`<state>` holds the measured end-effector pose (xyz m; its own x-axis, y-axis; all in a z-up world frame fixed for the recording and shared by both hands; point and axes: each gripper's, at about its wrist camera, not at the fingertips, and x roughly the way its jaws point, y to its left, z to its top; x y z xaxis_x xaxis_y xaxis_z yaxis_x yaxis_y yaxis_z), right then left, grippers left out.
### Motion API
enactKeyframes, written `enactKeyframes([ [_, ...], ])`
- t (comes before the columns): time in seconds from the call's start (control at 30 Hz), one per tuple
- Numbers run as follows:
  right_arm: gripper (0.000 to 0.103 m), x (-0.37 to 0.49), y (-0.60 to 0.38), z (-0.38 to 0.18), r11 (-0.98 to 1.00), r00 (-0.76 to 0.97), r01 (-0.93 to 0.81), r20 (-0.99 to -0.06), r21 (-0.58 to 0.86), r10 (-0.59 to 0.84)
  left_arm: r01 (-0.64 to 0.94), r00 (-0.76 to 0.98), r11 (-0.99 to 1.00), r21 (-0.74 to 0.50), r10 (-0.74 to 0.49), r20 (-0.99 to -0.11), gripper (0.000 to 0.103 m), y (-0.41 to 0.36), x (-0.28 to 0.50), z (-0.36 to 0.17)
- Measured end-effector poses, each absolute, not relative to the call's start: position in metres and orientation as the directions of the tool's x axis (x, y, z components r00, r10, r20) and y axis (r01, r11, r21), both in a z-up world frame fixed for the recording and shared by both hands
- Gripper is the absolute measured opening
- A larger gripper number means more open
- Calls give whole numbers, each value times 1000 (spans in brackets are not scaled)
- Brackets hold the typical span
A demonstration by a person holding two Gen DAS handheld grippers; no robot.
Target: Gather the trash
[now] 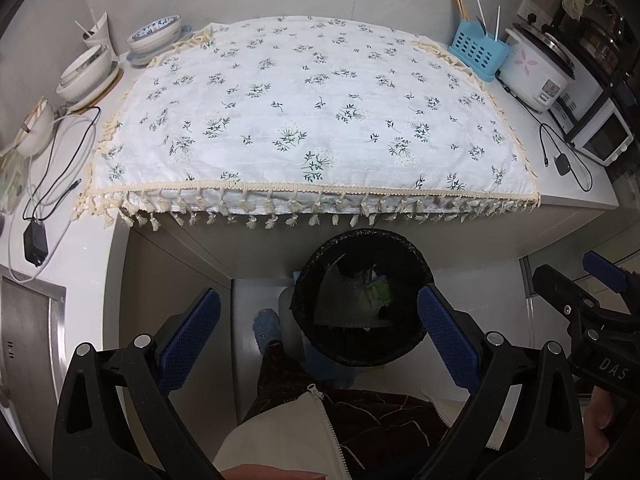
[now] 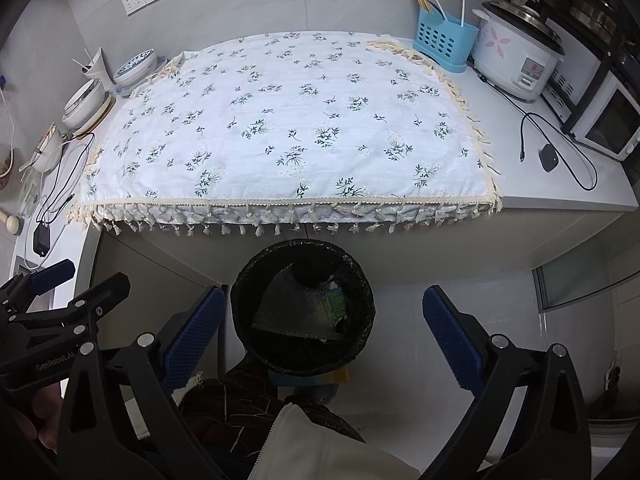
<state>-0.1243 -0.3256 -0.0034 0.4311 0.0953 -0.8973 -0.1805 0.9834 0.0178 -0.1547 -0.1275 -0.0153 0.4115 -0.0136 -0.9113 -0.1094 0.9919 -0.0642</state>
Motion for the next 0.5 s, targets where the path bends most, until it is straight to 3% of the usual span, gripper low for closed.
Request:
enactKeyframes([
  [0.5,95,-126,-322,-5,983,428,-183,-899,19,97,-108,415,992,-63,-13,-910,97,-123,-155,-14],
])
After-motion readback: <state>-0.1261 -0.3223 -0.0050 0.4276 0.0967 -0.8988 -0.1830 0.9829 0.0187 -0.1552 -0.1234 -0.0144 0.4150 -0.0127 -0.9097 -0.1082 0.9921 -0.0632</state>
